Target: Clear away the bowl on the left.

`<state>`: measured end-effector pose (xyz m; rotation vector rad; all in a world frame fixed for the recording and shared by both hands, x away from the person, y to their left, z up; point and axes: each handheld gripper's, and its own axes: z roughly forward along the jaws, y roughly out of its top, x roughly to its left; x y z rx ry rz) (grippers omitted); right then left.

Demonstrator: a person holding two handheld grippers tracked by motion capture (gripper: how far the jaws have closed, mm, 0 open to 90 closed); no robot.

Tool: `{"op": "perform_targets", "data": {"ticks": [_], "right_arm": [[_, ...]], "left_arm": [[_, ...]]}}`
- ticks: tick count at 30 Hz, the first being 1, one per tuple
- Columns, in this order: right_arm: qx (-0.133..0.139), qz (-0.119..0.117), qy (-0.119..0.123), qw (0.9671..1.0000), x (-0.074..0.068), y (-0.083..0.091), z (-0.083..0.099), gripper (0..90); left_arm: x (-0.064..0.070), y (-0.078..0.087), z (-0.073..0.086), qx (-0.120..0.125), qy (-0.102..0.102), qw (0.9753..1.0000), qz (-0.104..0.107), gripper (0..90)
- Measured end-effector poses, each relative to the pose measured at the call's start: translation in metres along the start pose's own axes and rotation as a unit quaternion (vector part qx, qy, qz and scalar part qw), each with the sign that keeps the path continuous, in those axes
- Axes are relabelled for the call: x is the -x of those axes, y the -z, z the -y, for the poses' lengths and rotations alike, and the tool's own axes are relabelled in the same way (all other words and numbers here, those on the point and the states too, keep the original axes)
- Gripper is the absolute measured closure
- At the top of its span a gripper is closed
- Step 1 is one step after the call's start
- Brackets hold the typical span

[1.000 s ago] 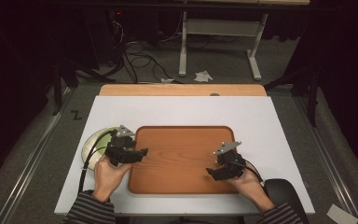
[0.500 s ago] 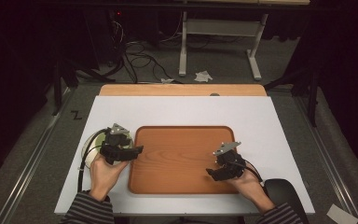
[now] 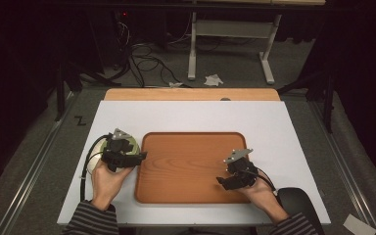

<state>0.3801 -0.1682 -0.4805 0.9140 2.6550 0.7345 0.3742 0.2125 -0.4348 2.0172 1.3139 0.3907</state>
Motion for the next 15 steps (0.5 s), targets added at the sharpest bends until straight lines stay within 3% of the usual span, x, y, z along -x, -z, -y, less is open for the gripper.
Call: {"op": "perform_targets", "data": {"ticks": [15], "right_arm": [[-0.001, -0.001, -0.001, 1.0, 0.0, 0.0, 0.0, 34.3]], "left_arm": [[-0.012, 0.005, 0.002, 0.001, 0.018, 0.9998, -0.008, 39.3]]}}
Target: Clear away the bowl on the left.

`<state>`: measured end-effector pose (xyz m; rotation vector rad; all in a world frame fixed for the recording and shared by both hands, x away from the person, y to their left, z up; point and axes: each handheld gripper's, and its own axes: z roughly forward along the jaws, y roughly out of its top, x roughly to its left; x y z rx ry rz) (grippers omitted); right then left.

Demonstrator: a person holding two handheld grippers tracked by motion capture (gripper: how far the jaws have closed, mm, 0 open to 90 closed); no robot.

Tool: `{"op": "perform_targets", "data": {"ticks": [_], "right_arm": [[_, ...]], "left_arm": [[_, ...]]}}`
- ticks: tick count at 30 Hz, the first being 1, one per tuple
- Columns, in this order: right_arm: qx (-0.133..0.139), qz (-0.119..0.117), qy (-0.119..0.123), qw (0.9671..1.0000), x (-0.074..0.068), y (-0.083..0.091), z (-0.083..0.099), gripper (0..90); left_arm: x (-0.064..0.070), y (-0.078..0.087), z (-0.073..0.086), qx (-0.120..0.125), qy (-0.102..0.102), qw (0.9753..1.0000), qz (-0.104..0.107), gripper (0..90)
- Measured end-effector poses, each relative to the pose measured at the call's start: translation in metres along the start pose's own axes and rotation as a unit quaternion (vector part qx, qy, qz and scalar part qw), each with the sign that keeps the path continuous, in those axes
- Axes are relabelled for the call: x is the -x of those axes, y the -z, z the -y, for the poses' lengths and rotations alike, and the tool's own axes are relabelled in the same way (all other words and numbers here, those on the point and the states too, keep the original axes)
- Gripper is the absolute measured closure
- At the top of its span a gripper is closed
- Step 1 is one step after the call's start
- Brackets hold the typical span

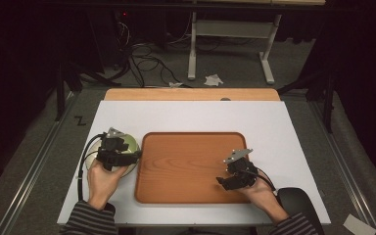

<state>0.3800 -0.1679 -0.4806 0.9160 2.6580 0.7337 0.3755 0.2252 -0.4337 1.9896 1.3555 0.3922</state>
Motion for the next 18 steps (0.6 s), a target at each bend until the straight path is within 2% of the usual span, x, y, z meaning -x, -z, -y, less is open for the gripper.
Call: {"op": "perform_targets", "data": {"ticks": [18], "right_arm": [[-0.005, -0.003, 0.002, 1.0, -0.0004, -0.0012, -0.0001, 34.2]], "left_arm": [[-0.0095, 0.0012, 0.0007, -0.004, 0.015, 0.9999, -0.004, 36.8]]}}
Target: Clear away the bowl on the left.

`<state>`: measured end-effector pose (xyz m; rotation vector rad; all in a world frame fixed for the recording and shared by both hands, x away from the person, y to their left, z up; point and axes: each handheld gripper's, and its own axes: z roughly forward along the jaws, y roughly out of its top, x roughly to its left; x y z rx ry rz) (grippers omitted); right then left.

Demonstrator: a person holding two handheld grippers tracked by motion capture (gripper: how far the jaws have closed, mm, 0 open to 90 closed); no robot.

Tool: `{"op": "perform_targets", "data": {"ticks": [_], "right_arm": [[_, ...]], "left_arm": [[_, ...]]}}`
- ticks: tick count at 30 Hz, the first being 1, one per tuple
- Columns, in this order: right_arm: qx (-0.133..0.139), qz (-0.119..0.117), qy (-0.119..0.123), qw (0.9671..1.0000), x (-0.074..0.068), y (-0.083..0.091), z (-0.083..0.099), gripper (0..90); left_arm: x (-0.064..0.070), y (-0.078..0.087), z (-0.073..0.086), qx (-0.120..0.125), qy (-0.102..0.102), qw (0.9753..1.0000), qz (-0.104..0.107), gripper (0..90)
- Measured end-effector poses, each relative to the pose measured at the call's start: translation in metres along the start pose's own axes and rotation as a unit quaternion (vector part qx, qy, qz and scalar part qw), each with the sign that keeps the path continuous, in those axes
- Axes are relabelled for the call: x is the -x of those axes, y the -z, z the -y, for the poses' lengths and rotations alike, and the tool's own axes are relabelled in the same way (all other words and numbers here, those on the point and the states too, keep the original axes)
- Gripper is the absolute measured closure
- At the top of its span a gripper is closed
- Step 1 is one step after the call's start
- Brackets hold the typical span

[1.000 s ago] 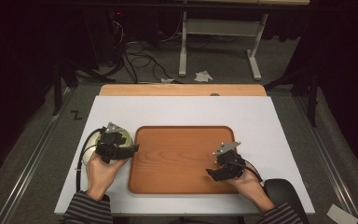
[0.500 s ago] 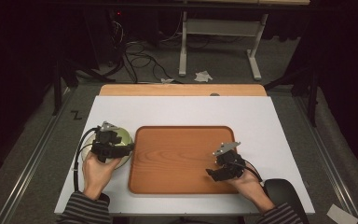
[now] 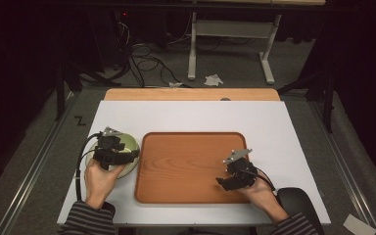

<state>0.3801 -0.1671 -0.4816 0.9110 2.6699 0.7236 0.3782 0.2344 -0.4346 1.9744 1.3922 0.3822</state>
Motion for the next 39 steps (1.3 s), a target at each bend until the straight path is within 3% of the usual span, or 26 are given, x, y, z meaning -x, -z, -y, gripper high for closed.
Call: {"op": "perform_targets", "data": {"ticks": [7, 24, 39], "right_arm": [[-0.001, -0.001, 0.0, 1.0, 0.0, 0.0, 0.0, 34.2], [-0.001, -0.002, -0.001, 1.0, -0.001, 0.0, 0.0, 34.2], [0.0, -0.002, 0.0, 1.0, -0.001, -0.001, 0.0, 34.2]], "left_arm": [[-0.003, 0.002, 0.0, 0.002, 0.003, 1.0, -0.006, 37.1], [-0.026, 0.01, 0.005, 0.014, 0.044, 0.9987, -0.022, 41.7], [-0.047, 0.013, 0.01, 0.007, 0.078, 0.9965, -0.029, 37.3]]}}
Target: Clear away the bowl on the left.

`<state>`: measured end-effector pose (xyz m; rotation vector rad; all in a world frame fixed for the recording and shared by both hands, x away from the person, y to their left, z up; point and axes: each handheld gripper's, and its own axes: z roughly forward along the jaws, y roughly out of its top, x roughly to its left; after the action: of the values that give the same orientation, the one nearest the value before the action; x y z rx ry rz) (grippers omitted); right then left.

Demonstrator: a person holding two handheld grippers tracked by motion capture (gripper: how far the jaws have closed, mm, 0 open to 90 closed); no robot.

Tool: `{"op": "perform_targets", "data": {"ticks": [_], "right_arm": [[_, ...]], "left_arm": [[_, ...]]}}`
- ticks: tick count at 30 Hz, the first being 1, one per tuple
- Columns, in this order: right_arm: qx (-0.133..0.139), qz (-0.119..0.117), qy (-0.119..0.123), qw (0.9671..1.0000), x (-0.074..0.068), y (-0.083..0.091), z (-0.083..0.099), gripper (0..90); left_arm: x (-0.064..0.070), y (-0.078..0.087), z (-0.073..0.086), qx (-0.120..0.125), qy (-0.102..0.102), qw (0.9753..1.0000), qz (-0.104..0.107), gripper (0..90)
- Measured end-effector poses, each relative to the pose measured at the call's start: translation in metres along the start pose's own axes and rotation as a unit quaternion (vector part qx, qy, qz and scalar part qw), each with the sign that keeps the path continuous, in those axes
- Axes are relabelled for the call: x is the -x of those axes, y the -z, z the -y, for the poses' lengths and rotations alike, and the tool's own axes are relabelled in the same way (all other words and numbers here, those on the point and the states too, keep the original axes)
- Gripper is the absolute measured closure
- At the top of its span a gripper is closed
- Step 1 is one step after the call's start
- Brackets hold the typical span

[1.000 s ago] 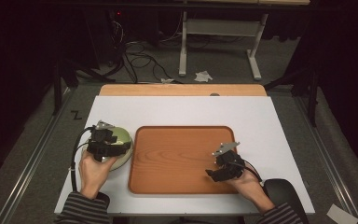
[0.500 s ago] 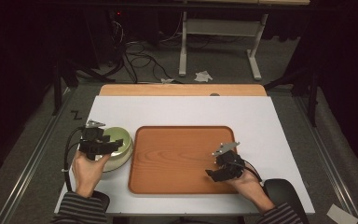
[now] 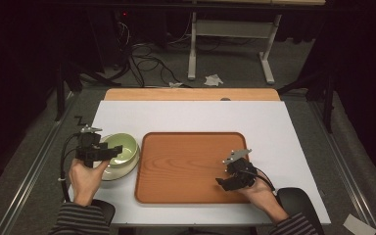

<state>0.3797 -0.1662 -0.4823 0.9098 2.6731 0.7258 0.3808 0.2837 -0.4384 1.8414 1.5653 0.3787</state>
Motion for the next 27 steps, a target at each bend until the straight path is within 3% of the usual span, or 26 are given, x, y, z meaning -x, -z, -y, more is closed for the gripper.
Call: {"op": "perform_targets", "data": {"ticks": [21, 27], "right_arm": [[-0.005, -0.002, 0.004, 1.0, 0.0, -0.001, 0.0, 34.1], [-0.005, -0.003, 0.006, 1.0, -0.001, -0.001, 0.0, 34.1]], "left_arm": [[-0.026, -0.001, 0.003, -0.013, 0.034, 0.9989, -0.028, 37.1], [-0.033, -0.008, 0.005, -0.038, 0.041, 0.998, -0.029, 38.8]]}}
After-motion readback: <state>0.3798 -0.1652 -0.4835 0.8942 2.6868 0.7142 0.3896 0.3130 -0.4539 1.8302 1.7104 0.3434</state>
